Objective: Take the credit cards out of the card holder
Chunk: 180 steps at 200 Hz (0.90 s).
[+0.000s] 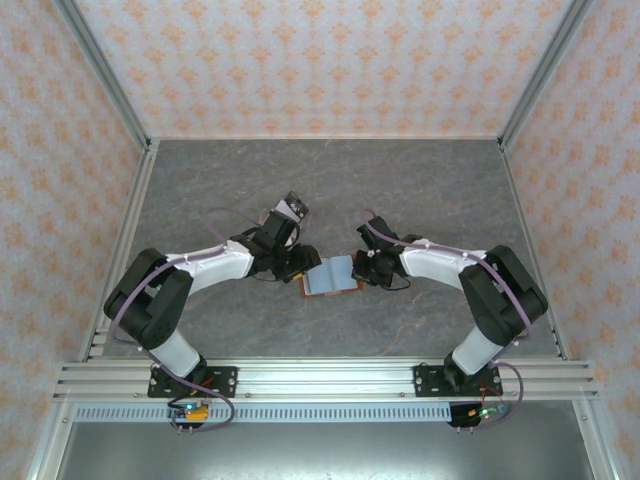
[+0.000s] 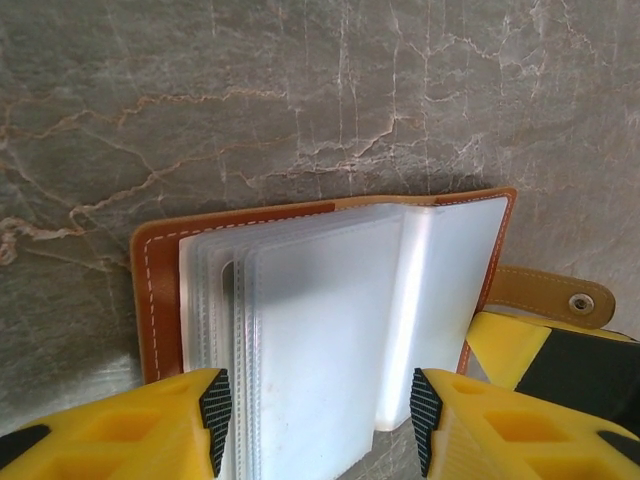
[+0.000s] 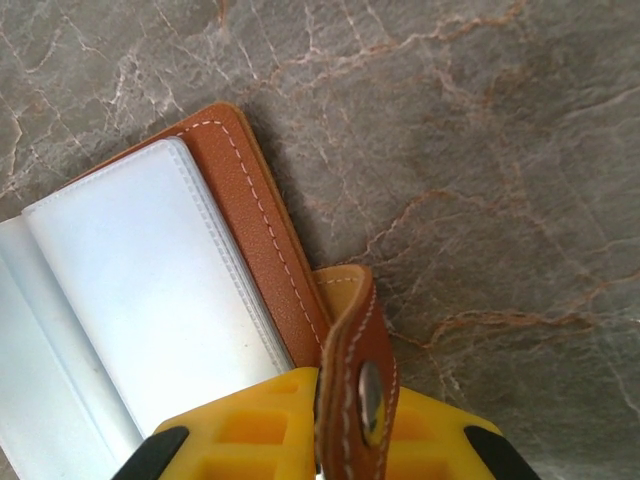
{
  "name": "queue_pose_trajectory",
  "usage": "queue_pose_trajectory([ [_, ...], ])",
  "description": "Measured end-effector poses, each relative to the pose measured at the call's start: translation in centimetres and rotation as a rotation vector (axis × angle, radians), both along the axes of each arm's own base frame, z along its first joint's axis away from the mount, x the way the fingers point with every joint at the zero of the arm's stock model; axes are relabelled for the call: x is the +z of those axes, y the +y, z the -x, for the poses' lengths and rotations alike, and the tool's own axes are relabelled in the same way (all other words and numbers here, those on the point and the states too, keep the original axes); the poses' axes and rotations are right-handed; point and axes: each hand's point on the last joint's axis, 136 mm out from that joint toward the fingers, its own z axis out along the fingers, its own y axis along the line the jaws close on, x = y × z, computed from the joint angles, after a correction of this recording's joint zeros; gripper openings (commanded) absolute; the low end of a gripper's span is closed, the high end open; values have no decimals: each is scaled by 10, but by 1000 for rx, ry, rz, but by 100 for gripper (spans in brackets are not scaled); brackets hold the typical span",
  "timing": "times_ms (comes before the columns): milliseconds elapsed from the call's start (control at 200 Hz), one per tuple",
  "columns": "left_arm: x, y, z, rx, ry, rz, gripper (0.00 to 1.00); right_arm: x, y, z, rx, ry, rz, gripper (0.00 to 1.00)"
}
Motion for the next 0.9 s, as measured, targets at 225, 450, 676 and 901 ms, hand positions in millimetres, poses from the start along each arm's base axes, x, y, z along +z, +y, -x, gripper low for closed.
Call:
queue_pose_trajectory([
  [225, -8, -4, 2, -13, 17, 1, 48, 0, 0, -1, 0, -1, 1, 12],
  [450, -9, -7, -1, -9, 10, 13, 49, 0, -1, 0, -1, 0, 5, 12],
  [676, -7, -10, -3, -11, 0, 28, 41, 0, -1, 0, -2, 0, 8, 12],
  [901, 3, -9, -4, -13, -20, 33, 37, 0, -1, 0, -3, 0, 9, 12],
])
